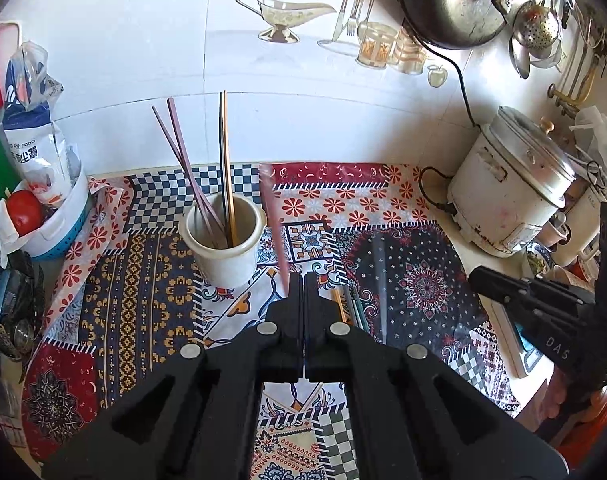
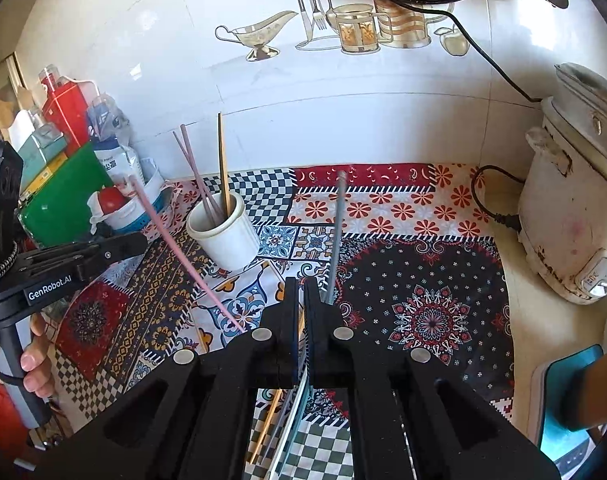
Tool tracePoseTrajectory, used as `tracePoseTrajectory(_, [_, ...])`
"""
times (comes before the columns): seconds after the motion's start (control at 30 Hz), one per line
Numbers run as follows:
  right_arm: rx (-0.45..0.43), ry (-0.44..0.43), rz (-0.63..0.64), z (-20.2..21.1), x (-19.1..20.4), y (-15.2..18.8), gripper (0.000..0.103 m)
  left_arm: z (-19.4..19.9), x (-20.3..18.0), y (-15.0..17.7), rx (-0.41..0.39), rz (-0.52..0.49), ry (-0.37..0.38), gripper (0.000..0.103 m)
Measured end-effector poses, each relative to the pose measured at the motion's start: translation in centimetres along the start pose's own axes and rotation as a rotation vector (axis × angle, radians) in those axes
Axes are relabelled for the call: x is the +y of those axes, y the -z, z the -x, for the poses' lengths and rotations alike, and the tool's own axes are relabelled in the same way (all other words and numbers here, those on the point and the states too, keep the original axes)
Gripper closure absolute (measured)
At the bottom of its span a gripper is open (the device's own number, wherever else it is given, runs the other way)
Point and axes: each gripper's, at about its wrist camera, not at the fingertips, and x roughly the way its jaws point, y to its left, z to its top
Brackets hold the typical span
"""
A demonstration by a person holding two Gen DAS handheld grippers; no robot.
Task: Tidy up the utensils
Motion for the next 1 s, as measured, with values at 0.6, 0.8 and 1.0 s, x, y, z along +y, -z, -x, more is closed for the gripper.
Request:
tracePoseTrajectory(0.6, [0.261,0.034,-0.039,-8.2,-3.5,0.2,0.083,-3.3,4.2,2.3,0.129,0.103,-0.069,0.099])
tracePoseTrajectory(0.8, [0.303,0.043,-0.001,-11.7,-4.2,-1.0,0.072,-6.5,5.5,3.1,0.204,0.166,-0.091,0.086])
tracePoseTrajectory(1.0, [0.358,0.069,0.078,-17.0,-4.4,-2.4,0.072,-9.3,6.2,3.6,0.249,0.193,-0.131,0.074])
